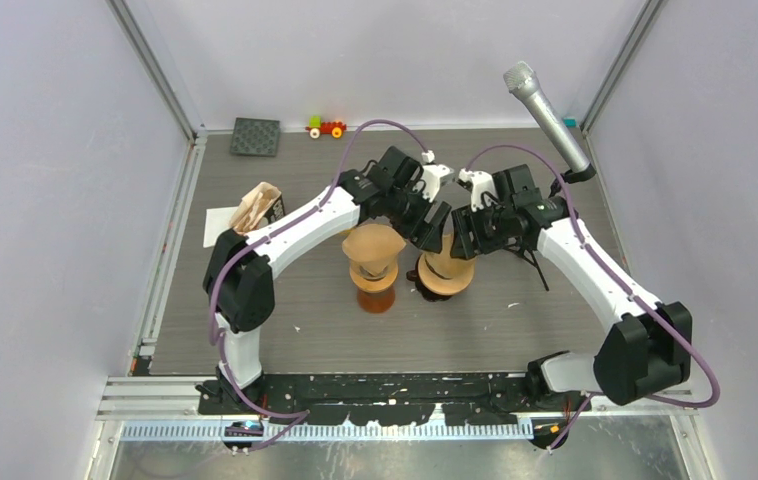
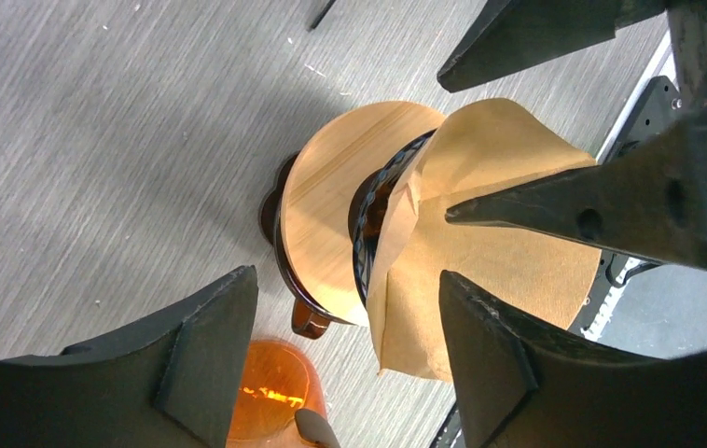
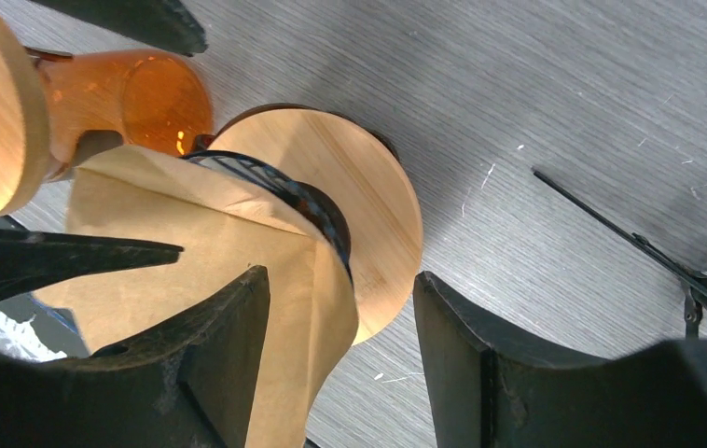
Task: Place the coffee filter in the dripper
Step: Place the coffee filter in the coffee dripper.
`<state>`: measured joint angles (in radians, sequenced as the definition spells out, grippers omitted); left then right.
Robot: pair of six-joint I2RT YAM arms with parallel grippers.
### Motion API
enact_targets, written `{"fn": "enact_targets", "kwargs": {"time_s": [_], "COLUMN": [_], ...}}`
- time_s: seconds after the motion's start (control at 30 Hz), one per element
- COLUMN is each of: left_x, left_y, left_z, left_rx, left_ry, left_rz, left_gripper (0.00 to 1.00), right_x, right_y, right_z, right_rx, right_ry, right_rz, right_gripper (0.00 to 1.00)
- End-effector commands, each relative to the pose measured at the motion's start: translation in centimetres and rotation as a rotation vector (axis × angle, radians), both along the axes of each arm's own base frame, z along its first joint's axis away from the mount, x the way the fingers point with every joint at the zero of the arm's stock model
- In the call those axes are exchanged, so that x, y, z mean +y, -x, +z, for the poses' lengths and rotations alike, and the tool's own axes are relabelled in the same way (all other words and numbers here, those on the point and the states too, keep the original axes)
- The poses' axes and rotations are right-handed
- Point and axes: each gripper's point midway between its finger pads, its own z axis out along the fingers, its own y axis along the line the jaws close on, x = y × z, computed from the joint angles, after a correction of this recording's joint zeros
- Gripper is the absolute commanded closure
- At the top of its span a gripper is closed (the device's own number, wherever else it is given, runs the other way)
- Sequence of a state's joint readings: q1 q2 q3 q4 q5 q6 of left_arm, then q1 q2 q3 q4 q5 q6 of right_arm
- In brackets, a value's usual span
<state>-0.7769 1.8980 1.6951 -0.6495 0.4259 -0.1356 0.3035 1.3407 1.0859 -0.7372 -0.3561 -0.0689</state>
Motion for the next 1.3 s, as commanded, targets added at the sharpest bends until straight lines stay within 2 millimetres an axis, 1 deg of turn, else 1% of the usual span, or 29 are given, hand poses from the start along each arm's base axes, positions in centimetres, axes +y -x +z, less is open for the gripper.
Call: {"fn": "enact_targets", "kwargs": {"time_s": [0.0, 0.13, 0.3, 0.37, 0.43, 0.53, 0.63, 0.67, 0.73, 0.83, 0.93, 1.03, 1.17, 1.27], "left_x": [0.1, 0.6, 2.0, 3.1, 4.5, 7.3, 10.3, 11.3, 13.3, 15.4, 16.1, 16.1, 16.0, 16.3], "left_y": [-0.1, 0.3, 0.6, 0.7, 0.9, 1.3, 1.4, 1.5, 1.4, 0.9, 0.6, 0.6, 1.2, 1.3], "left_z": [6.0, 8.5, 12.8, 14.2, 15.1, 15.8, 15.3, 14.8, 13.7, 11.9, 10.7, 9.5, 8.8, 8.2], "left_rx": [-0.121, -0.166, -0.258, -0.303, -0.344, -0.412, -0.421, -0.405, -0.367, -0.324, -0.303, -0.266, -0.21, -0.189], "left_ry": [0.089, 0.118, 0.168, 0.167, 0.144, 0.082, -0.007, -0.034, -0.075, -0.124, -0.149, -0.164, -0.141, -0.143], "left_rz": [-0.02, -0.036, -0.028, -0.015, -0.003, 0.019, 0.071, 0.09, 0.136, 0.191, 0.211, 0.214, 0.215, 0.221], "left_gripper": [0.25, 0.23, 0.22, 0.23, 0.23, 0.23, 0.23, 0.23, 0.23, 0.23, 0.23, 0.23, 0.23, 0.23], "right_x": [0.4, 0.2, 0.0, -0.2, -0.3, -0.4, -0.4, -0.3, -0.2, 0.2, 1.0, 2.2, 4.8, 7.1], "right_y": [-0.3, -0.2, -0.3, -0.3, -0.2, -0.1, -0.1, -0.1, -0.1, -0.3, -0.6, -0.7, -0.6, -0.2], "right_z": [4.4, 6.1, 8.1, 8.7, 9.1, 10.0, 11.3, 11.9, 12.4, 12.6, 12.8, 13.6, 14.6, 14.8], "right_rx": [-0.106, -0.147, -0.208, -0.228, -0.245, -0.276, -0.303, -0.313, -0.322, -0.323, -0.319, -0.329, -0.313, -0.301], "right_ry": [-0.053, -0.053, -0.057, -0.058, -0.055, -0.054, -0.056, -0.061, -0.069, -0.086, -0.097, -0.1, -0.131, -0.153], "right_rz": [0.011, 0.019, 0.018, 0.016, 0.015, 0.021, 0.034, 0.038, 0.043, 0.05, 0.073, 0.1, 0.15, 0.204], "right_gripper": [0.37, 0.37, 0.37, 0.37, 0.37, 0.37, 0.37, 0.37, 0.37, 0.37, 0.37, 0.37, 0.37, 0.37]}}
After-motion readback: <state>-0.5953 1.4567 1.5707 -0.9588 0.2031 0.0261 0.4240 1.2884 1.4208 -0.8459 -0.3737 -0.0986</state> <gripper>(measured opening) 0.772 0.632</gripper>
